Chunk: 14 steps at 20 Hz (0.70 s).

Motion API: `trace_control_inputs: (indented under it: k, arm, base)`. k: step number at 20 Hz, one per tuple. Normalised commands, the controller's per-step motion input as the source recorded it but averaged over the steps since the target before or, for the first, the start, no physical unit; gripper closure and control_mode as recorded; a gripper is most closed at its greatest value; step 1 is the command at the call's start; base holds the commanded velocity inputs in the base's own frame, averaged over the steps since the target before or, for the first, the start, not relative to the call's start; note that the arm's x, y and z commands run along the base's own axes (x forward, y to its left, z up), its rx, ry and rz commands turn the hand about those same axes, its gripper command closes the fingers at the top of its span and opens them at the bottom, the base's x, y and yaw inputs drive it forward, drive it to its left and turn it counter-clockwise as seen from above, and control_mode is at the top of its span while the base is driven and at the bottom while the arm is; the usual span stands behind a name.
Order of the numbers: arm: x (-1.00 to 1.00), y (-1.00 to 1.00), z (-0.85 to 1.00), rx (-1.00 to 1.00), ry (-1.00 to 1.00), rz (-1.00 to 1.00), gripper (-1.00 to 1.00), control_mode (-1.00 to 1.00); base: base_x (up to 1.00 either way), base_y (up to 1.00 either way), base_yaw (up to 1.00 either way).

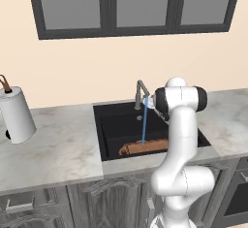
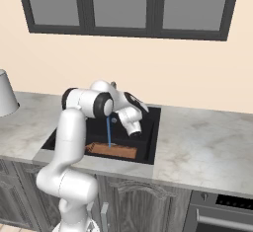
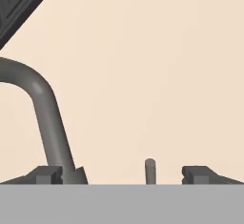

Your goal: Turn on the sink faucet with hot water and rinse the cutting board for ten seconds, then turn off the faucet. Push the cutting board to reach the water if necessary.

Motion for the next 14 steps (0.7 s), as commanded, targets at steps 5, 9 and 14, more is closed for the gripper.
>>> trace_control_inputs:
  k: [5, 9, 14]
  arm:
    - [0.0, 0.0, -0.07, -0.08, -0.09, 0.03, -1.0, -1.0]
    - [0.0, -0.01, -0.14, -0.11, -0.07, 0.04, -1.0, -1.0]
    - [0.0, 0.0, -0.03, -0.09, -0.08, 0.08, -1.0, -1.0]
  base:
    - [0.0, 0.0, 0.0]
    - [0.0, 0.0, 0.0]
    - [0.0, 0.0, 0.0]
